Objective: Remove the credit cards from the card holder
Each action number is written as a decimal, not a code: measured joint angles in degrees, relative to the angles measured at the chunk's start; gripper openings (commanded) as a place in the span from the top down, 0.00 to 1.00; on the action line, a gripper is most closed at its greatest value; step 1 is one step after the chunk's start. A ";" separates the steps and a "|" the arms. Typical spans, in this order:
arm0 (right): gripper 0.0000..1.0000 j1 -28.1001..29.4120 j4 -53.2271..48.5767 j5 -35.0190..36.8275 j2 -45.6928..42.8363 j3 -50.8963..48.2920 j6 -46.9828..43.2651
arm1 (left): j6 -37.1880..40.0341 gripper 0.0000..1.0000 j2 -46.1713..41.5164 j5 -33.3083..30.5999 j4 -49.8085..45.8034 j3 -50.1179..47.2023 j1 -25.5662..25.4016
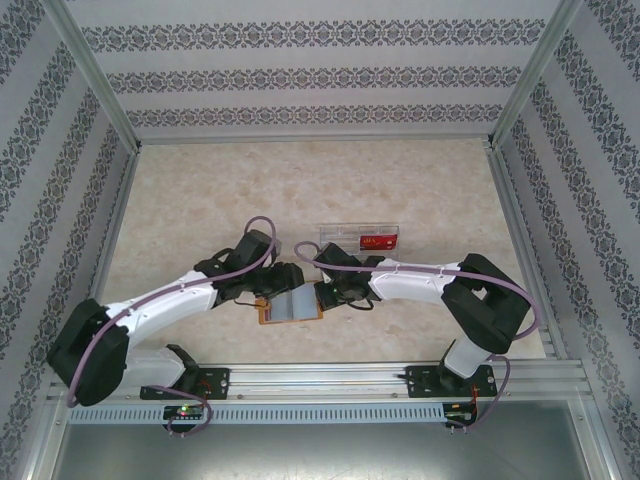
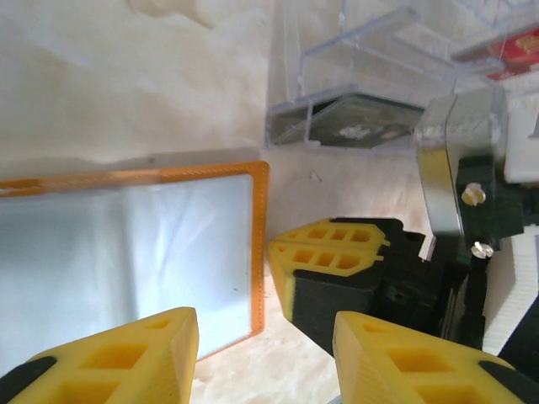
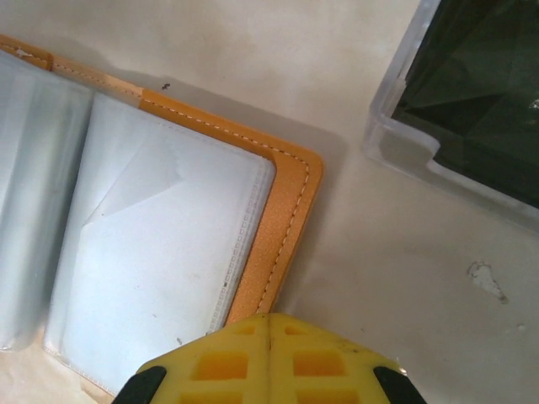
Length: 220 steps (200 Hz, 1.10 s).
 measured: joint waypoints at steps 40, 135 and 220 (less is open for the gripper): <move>1.00 0.00 0.02 -0.48 0.48 0.04 -0.02 | -0.02 0.54 -0.87 -2.32 -2.75 -4.17 3.02; 1.00 0.00 0.00 -1.29 1.09 0.07 -0.02 | 0.00 0.54 3.72 -2.73 -3.45 -5.35 3.02; 1.00 0.00 0.17 -1.44 1.53 0.09 -0.02 | -0.07 0.52 7.87 3.19 1.81 -3.72 2.95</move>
